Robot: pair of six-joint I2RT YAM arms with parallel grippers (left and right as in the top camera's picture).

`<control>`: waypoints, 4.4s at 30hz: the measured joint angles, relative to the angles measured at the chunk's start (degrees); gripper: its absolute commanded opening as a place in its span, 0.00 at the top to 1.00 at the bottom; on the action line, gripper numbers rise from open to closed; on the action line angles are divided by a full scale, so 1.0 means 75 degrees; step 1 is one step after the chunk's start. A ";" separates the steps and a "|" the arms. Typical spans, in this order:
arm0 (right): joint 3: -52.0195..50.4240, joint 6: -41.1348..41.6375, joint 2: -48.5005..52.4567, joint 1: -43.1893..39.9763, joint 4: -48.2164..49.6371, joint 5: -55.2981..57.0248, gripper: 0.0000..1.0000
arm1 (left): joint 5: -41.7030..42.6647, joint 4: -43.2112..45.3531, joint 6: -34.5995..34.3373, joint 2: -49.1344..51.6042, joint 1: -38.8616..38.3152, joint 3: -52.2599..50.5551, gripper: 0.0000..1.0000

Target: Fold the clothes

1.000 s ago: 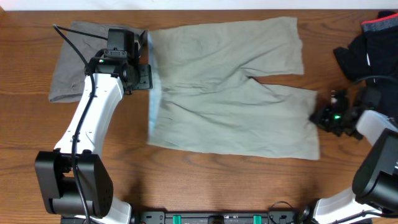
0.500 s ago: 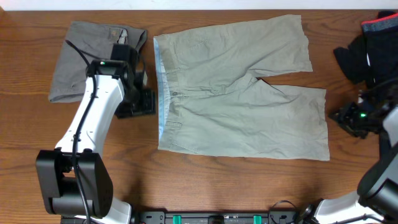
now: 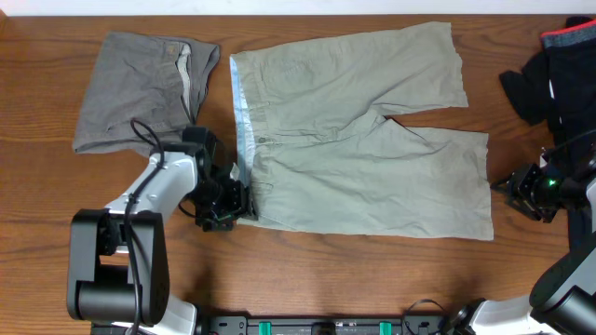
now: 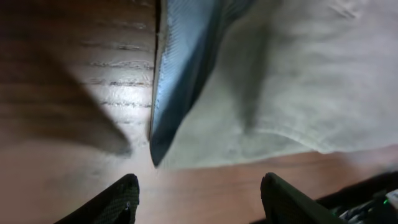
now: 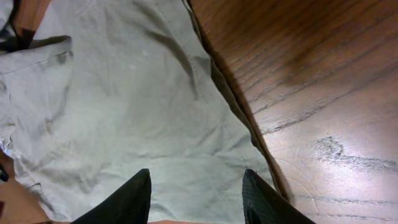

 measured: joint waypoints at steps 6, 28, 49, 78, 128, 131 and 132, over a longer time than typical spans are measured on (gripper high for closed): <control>0.0000 -0.0067 0.0000 0.0000 -0.0315 -0.0006 0.54 | -0.0291 0.0393 -0.0854 0.0029 0.0000 -0.0114 0.51; 0.0000 -0.0108 0.0000 0.0000 -0.0965 -0.0009 0.55 | 0.0874 0.0562 -0.1821 0.0699 0.1067 -0.0076 0.76; 0.0000 -0.0105 0.0000 0.0000 -0.0822 -0.0009 0.56 | 0.1134 -0.0020 -0.2250 0.0711 0.1096 -0.0102 0.49; 0.0000 -0.0105 0.0000 0.0000 -0.0772 -0.0009 0.57 | 0.1877 0.0726 -0.3786 0.0629 0.0979 -0.0807 0.44; -0.1950 0.2483 -0.0146 -0.0114 0.1699 0.1684 0.87 | 0.1970 0.1789 -0.4109 0.0551 0.0807 -0.0938 0.94; -0.1967 0.2413 -0.0146 -0.0114 0.1813 0.1670 0.99 | 0.1973 0.1789 -0.4100 0.0551 0.0807 -0.0938 0.94; -0.1973 0.2384 -0.0146 -0.0114 0.1795 0.1644 0.99 | 0.1973 0.1789 -0.4083 0.0551 0.0807 -0.0938 0.93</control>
